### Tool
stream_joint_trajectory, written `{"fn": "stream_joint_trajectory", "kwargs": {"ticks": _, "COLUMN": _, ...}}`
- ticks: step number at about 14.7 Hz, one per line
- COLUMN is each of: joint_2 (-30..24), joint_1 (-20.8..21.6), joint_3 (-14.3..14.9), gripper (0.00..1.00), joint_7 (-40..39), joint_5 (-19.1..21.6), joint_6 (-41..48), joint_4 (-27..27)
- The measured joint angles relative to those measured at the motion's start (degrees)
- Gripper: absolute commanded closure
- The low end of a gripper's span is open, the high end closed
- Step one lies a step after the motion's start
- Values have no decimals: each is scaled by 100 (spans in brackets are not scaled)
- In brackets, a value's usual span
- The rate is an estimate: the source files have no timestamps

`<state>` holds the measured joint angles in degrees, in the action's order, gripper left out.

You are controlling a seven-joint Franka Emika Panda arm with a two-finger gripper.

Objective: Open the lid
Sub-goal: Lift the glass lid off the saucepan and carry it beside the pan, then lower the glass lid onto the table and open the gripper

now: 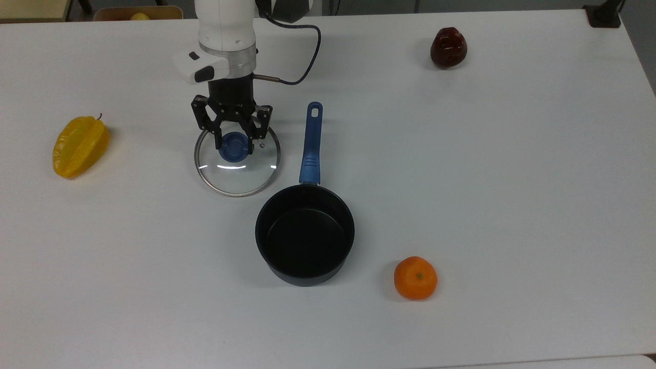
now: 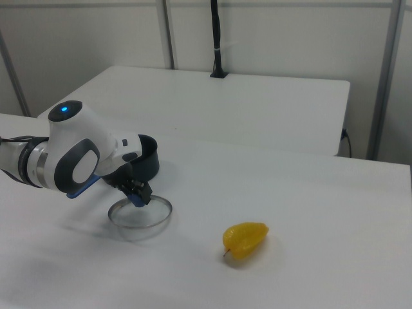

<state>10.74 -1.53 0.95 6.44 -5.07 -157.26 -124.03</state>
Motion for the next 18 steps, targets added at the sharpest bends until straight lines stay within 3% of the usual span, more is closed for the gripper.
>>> {"fn": "stream_joint_trajectory", "kwargs": {"ticks": 5, "joint_2": 117, "joint_1": -3, "joint_3": 0, "gripper": 50, "joint_7": 4, "joint_5": 0, "joint_6": 0, "joint_4": 0}}
{"fn": "stream_joint_trajectory", "kwargs": {"ticks": 7, "joint_2": 141, "joint_1": -5, "joint_3": 0, "gripper": 3, "joint_7": 28, "joint_5": 0, "joint_6": 7, "joint_4": 11}}
{"fn": "stream_joint_trajectory", "kwargs": {"ticks": 14, "joint_2": 140, "joint_1": -9, "joint_3": 0, "gripper": 0, "joint_7": 49, "joint_5": -2, "joint_6": 646, "joint_4": 226}}
{"fn": "stream_joint_trajectory", "kwargs": {"ticks": 18, "joint_2": 87, "joint_1": -72, "joint_3": 2, "gripper": 0, "joint_7": 50, "joint_5": -18, "joint_6": 1872, "joint_4": 933}}
